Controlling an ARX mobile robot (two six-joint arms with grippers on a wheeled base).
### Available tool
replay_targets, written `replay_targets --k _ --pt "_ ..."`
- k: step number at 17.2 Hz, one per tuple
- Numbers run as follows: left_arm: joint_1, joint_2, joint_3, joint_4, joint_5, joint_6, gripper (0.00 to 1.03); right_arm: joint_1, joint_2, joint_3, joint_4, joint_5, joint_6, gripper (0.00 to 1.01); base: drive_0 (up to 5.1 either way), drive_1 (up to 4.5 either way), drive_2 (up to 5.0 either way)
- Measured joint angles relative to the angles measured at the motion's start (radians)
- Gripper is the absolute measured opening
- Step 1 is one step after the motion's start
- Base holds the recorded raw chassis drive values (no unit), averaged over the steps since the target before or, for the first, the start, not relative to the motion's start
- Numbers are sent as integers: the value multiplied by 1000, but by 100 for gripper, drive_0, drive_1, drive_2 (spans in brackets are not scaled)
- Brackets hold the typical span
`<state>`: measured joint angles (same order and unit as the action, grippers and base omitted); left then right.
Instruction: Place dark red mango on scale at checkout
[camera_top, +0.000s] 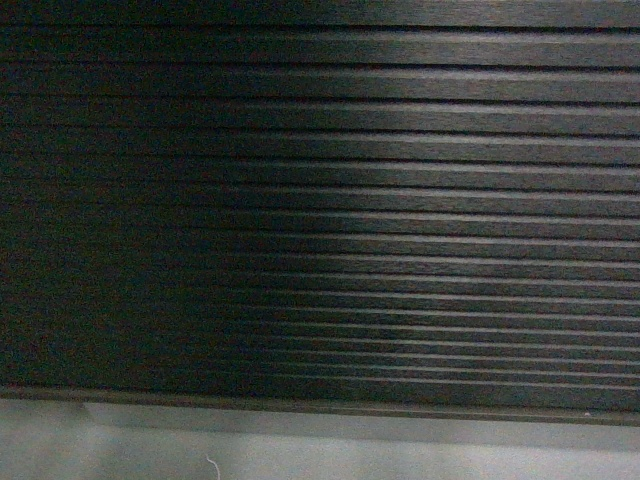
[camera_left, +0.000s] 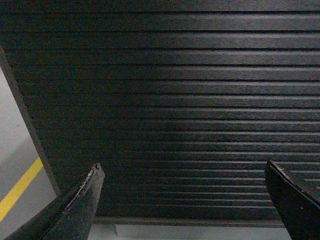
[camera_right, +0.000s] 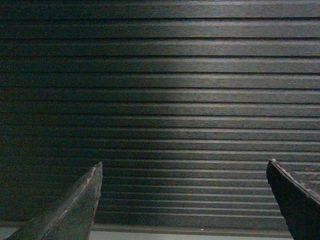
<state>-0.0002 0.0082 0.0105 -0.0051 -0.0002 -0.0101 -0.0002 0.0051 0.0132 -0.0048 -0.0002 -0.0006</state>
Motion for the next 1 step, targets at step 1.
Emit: replay_targets --k 1 --pt "0 0 0 0 0 0 98 0 0 0 0 0 0 98 0 0 0"
